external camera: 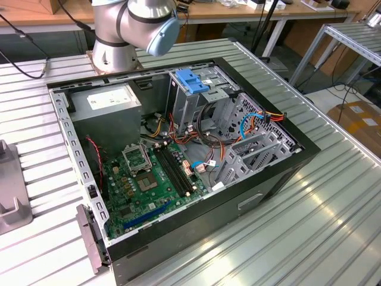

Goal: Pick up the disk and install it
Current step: 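Reach for the disk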

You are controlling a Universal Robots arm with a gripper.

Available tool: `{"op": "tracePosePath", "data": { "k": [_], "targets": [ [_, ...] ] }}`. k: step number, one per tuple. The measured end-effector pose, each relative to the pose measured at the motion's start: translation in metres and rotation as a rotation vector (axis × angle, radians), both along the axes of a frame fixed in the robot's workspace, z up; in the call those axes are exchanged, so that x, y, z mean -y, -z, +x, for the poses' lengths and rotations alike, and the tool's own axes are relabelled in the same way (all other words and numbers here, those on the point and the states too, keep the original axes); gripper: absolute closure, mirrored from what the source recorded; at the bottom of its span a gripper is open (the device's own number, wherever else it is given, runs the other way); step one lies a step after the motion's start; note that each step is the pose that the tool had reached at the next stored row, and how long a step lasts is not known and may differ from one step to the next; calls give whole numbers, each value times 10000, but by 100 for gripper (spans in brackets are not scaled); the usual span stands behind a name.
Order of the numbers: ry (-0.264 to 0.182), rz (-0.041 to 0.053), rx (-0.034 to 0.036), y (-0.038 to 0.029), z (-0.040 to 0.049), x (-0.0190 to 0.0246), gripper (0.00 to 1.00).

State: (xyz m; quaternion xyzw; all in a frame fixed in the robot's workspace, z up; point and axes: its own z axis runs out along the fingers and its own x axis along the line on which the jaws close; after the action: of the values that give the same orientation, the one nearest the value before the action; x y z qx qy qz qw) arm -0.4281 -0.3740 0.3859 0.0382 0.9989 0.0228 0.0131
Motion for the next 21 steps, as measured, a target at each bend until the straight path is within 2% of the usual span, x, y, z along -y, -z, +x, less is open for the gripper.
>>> {"op": "tracePosePath", "data": {
  "k": [7, 11, 13, 16, 19, 21],
  "targets": [
    [0, 10, -2, 27, -177, -78, 90],
    [0, 10, -2, 72, -265, -174, 90],
    [1, 15, 1, 109, -314, -254, 90],
    [-1, 17, -1, 136, -367, -329, 90],
    [0, 18, 1, 153, -422, -375, 90],
    [-1, 17, -2, 155, -427, -381, 90]
  ]
}}
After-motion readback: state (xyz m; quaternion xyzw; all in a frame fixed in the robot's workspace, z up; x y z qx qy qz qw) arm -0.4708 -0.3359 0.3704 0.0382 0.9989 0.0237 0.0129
